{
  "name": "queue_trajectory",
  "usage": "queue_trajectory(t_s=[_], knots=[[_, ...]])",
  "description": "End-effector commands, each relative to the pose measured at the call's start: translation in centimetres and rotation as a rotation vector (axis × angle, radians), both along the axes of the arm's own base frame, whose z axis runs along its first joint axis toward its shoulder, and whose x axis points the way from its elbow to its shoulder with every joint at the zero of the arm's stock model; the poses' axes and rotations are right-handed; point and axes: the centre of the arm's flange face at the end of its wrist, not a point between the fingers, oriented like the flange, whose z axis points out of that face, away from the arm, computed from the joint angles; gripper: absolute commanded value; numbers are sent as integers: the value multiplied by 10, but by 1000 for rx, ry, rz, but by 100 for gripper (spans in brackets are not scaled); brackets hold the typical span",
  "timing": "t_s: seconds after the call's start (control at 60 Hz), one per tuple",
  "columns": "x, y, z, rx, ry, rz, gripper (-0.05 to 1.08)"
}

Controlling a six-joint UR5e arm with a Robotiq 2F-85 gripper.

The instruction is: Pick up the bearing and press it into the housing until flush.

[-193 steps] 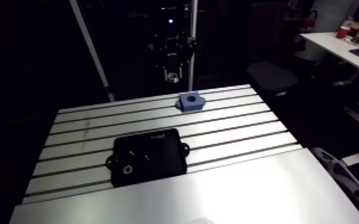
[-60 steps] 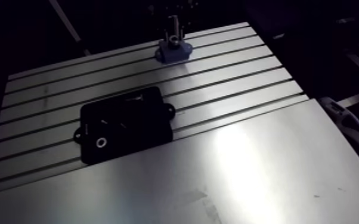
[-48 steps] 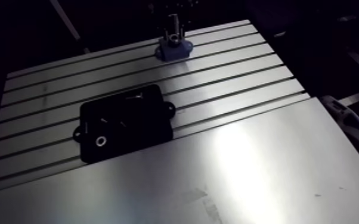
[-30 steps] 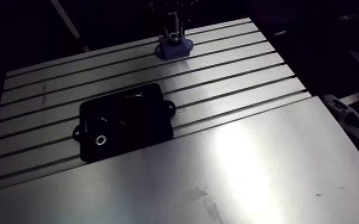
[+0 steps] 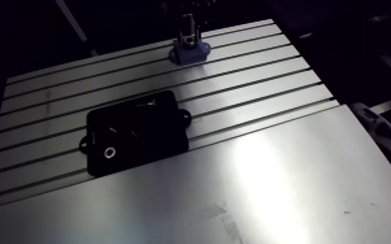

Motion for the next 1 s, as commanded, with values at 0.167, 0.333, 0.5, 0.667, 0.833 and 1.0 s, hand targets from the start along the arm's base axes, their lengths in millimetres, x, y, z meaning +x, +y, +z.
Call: queue_trajectory(t_s=[0.167,0.333,0.5,0.667,0.833,1.0], knots=[[1,-2,-2,-1,-4,1,73],[1,-1,-5,-1,-7,1,73],[1,-1,-6,-1,-9,1,73],[0,-1,-6,-2,-9,1,73],[1,-1,-7,-3,-10,1,73],[2,-2,-6,-5,-9,1,73]])
